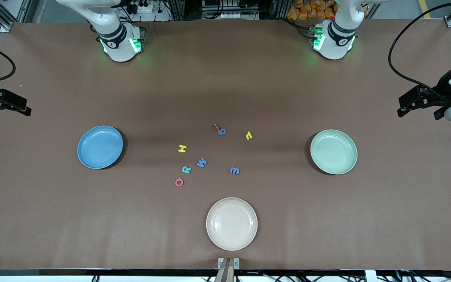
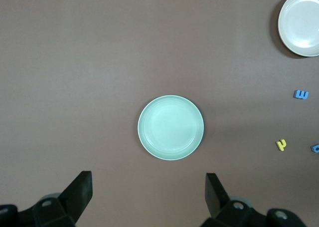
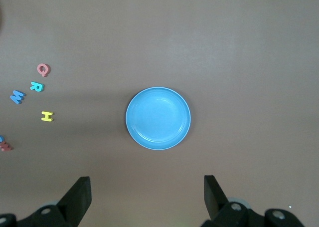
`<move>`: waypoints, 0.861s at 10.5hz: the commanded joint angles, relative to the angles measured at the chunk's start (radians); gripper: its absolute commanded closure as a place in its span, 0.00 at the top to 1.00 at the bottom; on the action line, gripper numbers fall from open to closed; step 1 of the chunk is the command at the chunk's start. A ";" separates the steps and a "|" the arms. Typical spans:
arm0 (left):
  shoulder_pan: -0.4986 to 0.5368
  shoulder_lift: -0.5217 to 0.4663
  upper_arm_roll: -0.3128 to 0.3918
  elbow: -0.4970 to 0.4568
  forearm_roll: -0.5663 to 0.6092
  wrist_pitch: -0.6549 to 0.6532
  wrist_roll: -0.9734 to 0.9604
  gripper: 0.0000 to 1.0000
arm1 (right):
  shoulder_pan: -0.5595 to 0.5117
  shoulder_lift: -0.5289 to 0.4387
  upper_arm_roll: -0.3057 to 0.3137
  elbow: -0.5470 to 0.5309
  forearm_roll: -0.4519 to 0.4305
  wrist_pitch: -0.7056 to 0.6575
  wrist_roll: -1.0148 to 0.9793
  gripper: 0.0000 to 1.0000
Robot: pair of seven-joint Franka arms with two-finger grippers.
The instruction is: Sort uppercase to blue plate, lowercase to green plate
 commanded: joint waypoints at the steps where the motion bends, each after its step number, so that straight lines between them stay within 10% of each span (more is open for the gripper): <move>1: -0.002 -0.002 0.003 0.005 -0.010 -0.013 0.018 1.00 | -0.001 -0.019 0.006 -0.019 -0.016 0.009 0.013 1.00; 9: -0.022 0.041 0.002 0.005 -0.005 -0.012 0.004 1.00 | 0.001 -0.016 0.006 -0.020 -0.016 0.009 0.013 1.00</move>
